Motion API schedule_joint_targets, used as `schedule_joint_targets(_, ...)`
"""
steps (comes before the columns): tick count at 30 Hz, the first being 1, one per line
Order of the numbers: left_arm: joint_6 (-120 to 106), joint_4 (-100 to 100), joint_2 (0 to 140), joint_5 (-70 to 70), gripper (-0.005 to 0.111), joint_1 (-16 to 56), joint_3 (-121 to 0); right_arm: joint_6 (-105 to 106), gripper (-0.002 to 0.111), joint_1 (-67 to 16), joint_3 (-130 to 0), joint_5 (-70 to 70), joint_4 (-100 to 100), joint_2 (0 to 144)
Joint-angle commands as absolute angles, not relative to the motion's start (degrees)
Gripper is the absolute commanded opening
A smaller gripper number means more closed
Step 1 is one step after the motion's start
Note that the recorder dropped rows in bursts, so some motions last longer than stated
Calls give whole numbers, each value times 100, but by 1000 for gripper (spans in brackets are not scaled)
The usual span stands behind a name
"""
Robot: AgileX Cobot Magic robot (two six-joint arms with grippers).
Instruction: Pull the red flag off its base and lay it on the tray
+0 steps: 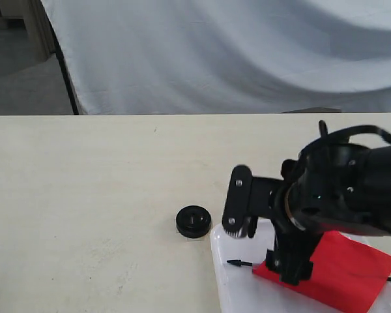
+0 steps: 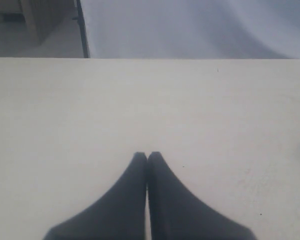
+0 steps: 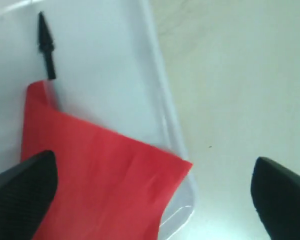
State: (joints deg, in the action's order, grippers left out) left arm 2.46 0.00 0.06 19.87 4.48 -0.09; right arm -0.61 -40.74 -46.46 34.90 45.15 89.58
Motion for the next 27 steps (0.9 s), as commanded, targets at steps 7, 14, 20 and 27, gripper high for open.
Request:
schedule_joint_targets(7, 238, 0, 0, 1966, 0, 488, 0, -1172, 2, -4087, -5194, 3589, 4936, 7896)
schedule_joint_targets(14, 238, 0, 0, 1966, 0, 488, 0, -2908, 1, -3454, -5194, 2973, 5385, 7849)
schedule_joint_targets(20, 238, 0, 0, 1966, 0, 488, 0, -2562, -1, -2070, -5444, 3291, 3952, 8045)
schedule_joint_targets(27, 238, 0, 0, 1966, 0, 488, 0, 72, -1, -111, -5856, 4624, 589, 7982)
